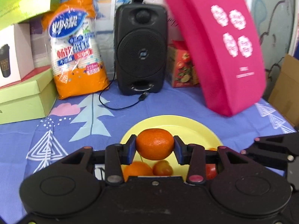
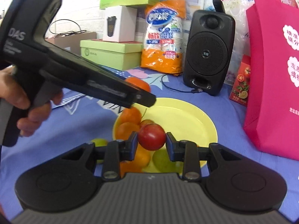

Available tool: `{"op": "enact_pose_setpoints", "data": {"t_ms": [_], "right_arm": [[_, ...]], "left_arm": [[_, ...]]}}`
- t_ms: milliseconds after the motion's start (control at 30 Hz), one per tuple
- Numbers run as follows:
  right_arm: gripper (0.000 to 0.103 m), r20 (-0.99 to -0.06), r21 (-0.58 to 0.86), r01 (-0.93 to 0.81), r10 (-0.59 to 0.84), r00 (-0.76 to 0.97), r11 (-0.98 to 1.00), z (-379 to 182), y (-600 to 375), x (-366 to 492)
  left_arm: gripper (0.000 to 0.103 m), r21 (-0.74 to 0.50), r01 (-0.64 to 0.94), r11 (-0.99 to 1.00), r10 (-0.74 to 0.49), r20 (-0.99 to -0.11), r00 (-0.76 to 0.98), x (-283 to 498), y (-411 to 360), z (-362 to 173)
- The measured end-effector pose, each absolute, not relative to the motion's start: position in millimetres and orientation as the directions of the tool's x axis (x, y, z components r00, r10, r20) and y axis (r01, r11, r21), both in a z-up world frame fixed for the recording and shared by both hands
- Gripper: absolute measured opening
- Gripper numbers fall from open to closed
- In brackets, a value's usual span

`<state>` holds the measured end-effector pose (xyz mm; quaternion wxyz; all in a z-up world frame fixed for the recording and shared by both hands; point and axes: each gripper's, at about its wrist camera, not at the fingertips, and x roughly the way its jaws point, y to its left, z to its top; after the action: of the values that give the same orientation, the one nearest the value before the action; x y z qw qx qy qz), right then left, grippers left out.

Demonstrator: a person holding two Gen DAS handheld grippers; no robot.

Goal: Organize fruits
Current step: 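Lower the tangerine with the left tool onto the plate while the right tool places the tomato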

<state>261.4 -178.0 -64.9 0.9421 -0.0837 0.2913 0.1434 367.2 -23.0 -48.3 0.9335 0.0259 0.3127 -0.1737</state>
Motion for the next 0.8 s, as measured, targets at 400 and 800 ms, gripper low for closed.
{"op": "enact_pose_setpoints", "data": {"t_ms": [400, 800], "right_arm": [[0.04, -0.584, -0.072, -0.296, 0.2, 0.787, 0.953, -76, -183, 278], [0.048, -0.555, -0.019, -0.29, 0.231, 0.799, 0.957, -68, -201, 206]], "left_arm": [[0.081, -0.072, 0.256, 0.964, -0.25, -0.574, 0.78, 389, -7, -57], [0.082, -0.084, 0.242, 0.967, -0.248, -0.54, 0.804, 291, 32, -56]]}}
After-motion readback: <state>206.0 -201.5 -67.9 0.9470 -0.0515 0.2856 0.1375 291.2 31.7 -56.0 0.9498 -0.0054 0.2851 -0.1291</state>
